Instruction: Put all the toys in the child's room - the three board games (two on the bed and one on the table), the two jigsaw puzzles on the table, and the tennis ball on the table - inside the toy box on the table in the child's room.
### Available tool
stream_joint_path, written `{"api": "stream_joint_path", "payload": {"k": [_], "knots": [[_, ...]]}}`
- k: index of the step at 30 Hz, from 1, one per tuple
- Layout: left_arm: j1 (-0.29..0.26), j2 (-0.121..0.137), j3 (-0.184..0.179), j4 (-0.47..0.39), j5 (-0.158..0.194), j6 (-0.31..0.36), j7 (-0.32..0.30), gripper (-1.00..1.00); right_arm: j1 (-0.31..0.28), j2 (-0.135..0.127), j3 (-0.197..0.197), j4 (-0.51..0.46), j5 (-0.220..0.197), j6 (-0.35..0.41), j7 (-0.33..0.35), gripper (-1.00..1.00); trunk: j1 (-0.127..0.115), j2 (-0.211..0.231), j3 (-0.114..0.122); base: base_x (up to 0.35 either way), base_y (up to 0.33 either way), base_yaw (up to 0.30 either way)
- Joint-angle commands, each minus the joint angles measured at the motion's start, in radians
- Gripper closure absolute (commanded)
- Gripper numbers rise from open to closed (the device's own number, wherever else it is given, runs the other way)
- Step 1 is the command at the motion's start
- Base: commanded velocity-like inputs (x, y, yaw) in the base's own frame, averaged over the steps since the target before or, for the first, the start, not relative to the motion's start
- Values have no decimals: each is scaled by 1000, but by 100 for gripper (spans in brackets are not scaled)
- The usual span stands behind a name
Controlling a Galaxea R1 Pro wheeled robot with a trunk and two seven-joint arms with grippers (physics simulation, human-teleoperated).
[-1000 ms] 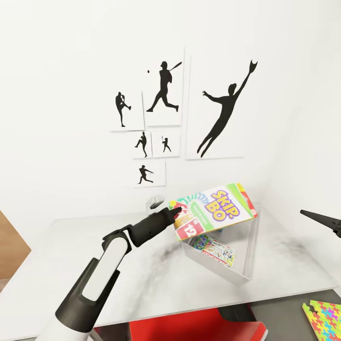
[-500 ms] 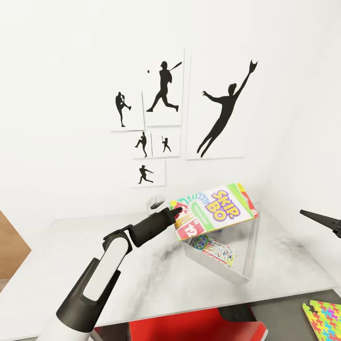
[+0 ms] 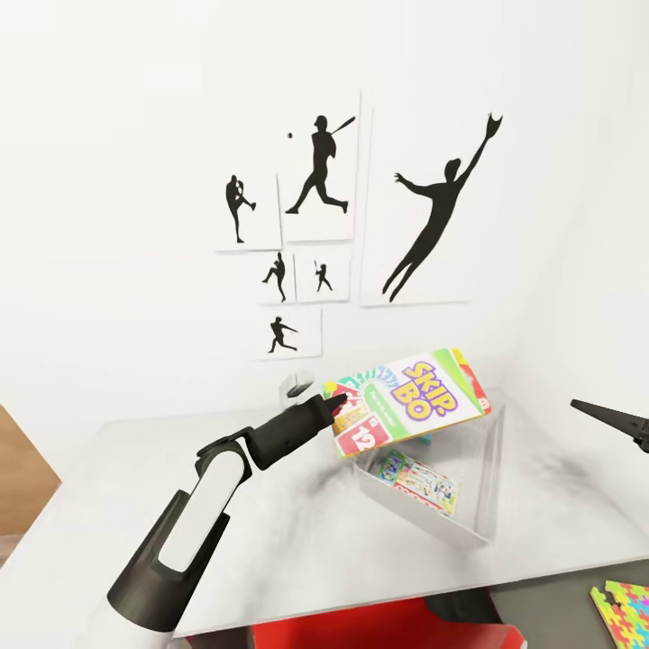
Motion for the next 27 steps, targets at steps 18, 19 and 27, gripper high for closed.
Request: {"api": "stream_joint_path", "payload": {"k": [18,19,27], "knots": [[-1,0,0,-2,10,3,4,100,-1,0,-1,0,0,5,2,-100,1,-2,-2,27,32,0],[-1,0,1,-2,10,3,4,100,-1,0,-1,0,0,5,2,-100,1,-2,-2,3,3,0],[0,0,1,-2,10,3,4,100,-1,0,-1,0,0,5,2,-100,1,-2,-2,1,1,0]]}}
